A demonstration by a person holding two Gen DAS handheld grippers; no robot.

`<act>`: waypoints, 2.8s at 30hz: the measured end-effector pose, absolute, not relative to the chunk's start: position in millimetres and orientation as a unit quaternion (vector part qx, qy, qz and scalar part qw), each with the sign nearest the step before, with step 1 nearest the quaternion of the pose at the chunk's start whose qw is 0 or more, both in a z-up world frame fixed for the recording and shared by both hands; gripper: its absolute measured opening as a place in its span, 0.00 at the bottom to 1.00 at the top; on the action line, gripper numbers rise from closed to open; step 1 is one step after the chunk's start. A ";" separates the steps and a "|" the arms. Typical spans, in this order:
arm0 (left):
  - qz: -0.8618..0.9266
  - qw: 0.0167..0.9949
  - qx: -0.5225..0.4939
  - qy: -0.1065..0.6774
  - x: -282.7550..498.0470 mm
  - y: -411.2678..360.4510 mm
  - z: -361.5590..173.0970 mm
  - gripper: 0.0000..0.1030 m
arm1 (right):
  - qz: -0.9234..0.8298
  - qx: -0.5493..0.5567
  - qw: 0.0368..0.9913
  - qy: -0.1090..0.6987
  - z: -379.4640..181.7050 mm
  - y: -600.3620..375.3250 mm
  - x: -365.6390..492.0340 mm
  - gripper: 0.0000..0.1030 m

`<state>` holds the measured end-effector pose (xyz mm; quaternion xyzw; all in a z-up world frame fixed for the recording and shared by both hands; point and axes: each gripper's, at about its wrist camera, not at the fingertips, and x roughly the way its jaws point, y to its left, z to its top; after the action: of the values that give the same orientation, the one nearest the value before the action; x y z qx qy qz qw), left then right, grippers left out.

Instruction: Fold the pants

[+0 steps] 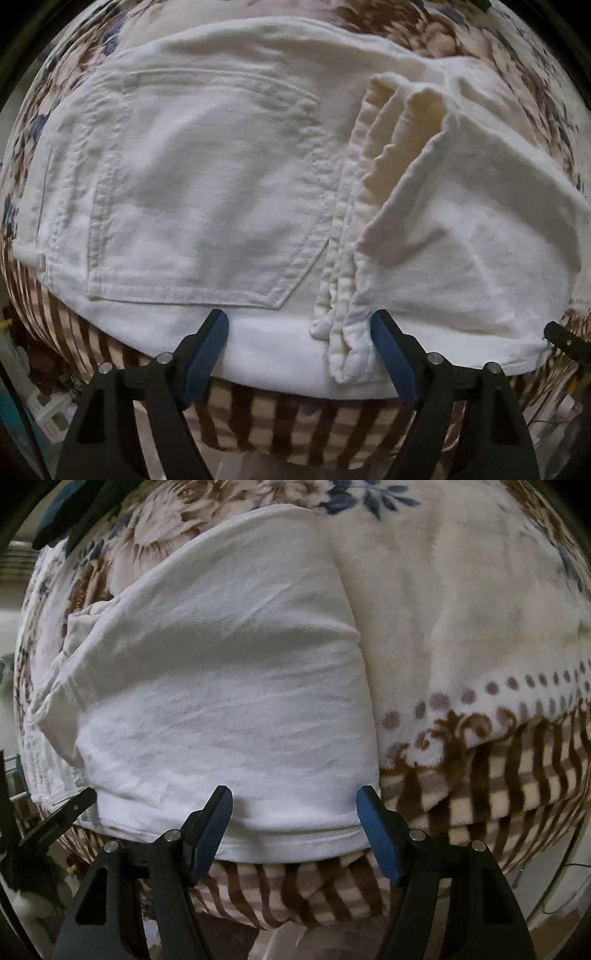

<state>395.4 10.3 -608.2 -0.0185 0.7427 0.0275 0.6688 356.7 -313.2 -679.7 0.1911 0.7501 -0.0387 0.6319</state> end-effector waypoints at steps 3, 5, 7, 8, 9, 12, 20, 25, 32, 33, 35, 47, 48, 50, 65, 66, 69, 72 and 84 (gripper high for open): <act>0.036 0.682 -0.087 0.725 398.7 40.6 -581.4 0.77 | -0.041 0.208 0.636 0.742 -667.9 -311.7 368.7 0.70; 0.053 0.709 -0.140 0.689 396.3 69.2 -554.7 0.77 | -0.039 0.231 0.638 0.734 -658.2 -311.3 375.0 0.70; 0.075 0.718 -0.193 0.664 390.1 100.6 -539.7 0.77 | -0.032 0.245 0.641 0.726 -648.8 -304.8 381.7 0.70; 0.089 0.717 -0.236 0.650 383.7 121.5 -535.1 0.77 | -0.027 0.246 0.644 0.724 -645.0 -298.5 386.1 0.70; 0.110 0.711 -0.287 0.633 375.3 143.8 -533.0 0.77 | -0.022 0.244 0.648 0.721 -643.1 -285.7 392.8 0.70; 0.159 0.681 -0.397 0.594 344.9 198.8 -549.9 0.77 | 0.004 0.224 0.663 0.714 -640.2 -255.8 408.1 0.70; 0.184 0.649 -0.577 0.460 313.0 254.5 -614.5 0.74 | 0.057 0.165 0.679 0.713 -653.6 -187.5 438.4 0.70; 0.166 0.698 -0.541 0.440 340.2 250.9 -613.3 0.74 | 0.061 0.138 0.679 0.718 -666.1 -165.6 448.3 0.70; 0.151 0.715 -0.533 0.427 343.2 251.8 -617.0 0.42 | 0.063 0.154 0.674 0.720 -666.7 -175.4 439.6 0.70; 0.141 0.725 -0.523 0.425 344.9 248.1 -607.8 0.37 | 0.064 0.155 0.674 0.719 -665.0 -178.5 436.6 0.70; 0.126 0.753 -0.495 0.414 347.3 236.9 -584.1 0.36 | 0.068 0.153 0.674 0.719 -662.8 -182.3 431.1 0.70; 0.122 0.773 -0.436 0.444 378.6 213.5 -574.0 0.23 | 0.050 0.163 0.675 0.718 -661.0 -200.5 422.3 0.70; 0.114 0.784 -0.420 0.442 380.2 202.8 -559.1 0.23 | 0.045 0.167 0.675 0.718 -660.1 -205.5 421.3 0.70; 0.093 0.813 -0.374 0.437 382.2 175.1 -523.6 0.23 | 0.034 0.169 0.673 0.720 -658.6 -215.3 420.2 0.70; -0.088 0.805 -0.104 0.577 384.0 -123.7 -543.1 0.22 | -0.059 0.103 0.688 0.716 -633.5 -327.5 395.1 0.70; -0.081 0.797 -0.089 0.592 385.7 -131.1 -558.1 0.22 | -0.062 0.111 0.684 0.718 -635.0 -337.8 392.3 0.70; -0.068 0.788 -0.077 0.608 387.1 -135.2 -572.9 0.24 | -0.063 0.143 0.681 0.715 -635.5 -365.3 385.5 0.70; -0.074 0.781 -0.075 0.616 386.0 -138.5 -560.2 0.40 | -0.039 0.196 0.681 0.705 -633.4 -391.6 380.8 0.70; -0.025 0.796 -0.149 0.586 355.2 -81.9 -500.8 0.90 | 0.127 0.337 0.656 0.664 -638.0 -384.6 402.4 0.79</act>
<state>355.2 -81.9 -500.8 -0.1492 0.5858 -0.0250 0.7962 402.4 -384.6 -638.0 0.3374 0.6635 0.1271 0.6556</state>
